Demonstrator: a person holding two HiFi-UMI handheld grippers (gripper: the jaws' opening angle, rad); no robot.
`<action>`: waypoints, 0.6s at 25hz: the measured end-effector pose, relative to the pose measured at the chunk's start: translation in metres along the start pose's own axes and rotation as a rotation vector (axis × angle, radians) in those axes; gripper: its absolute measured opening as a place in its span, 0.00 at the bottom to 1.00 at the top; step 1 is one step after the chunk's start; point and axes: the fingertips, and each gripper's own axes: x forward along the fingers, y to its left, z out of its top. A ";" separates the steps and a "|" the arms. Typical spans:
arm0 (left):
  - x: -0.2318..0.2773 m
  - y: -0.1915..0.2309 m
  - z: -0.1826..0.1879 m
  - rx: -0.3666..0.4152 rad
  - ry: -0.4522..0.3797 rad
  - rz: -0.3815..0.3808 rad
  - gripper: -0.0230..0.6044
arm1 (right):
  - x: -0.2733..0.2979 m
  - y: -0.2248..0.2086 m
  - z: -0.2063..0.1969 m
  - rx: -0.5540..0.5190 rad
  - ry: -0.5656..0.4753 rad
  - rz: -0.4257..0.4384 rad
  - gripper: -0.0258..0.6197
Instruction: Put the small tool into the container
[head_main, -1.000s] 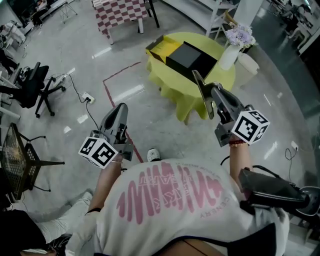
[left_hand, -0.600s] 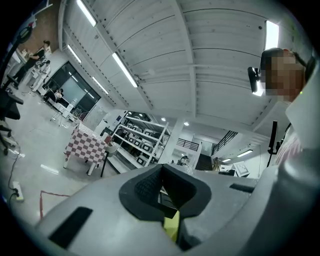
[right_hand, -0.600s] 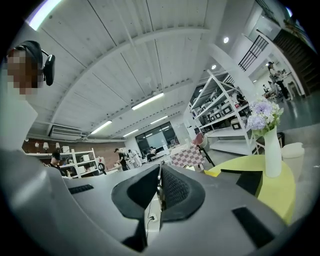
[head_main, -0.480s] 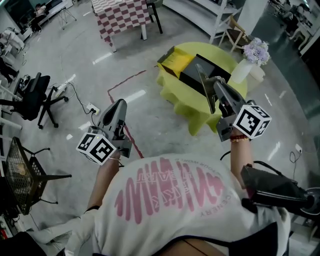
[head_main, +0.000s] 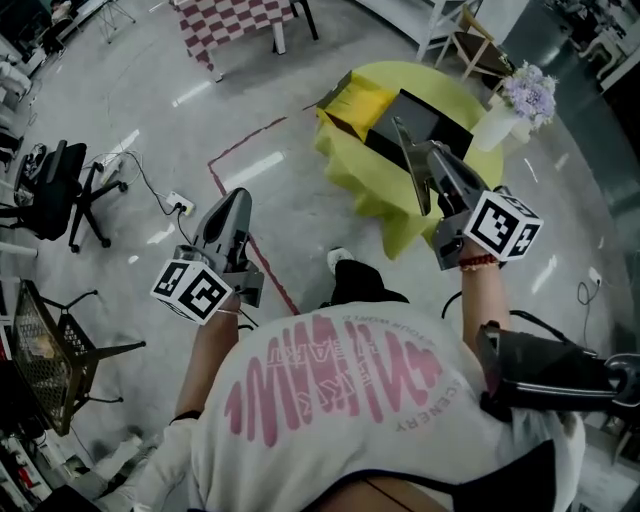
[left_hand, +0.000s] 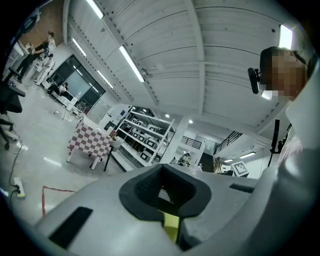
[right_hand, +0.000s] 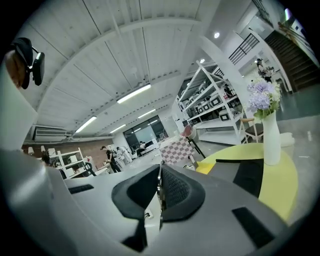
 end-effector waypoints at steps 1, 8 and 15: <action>0.002 0.004 -0.002 0.005 0.007 0.004 0.05 | 0.006 -0.002 -0.001 0.003 0.005 -0.001 0.06; 0.014 0.033 -0.002 0.004 0.016 0.031 0.05 | 0.047 -0.016 -0.006 -0.020 0.048 -0.022 0.06; 0.041 0.067 0.013 0.001 0.001 0.050 0.05 | 0.098 -0.031 0.001 -0.056 0.074 -0.031 0.06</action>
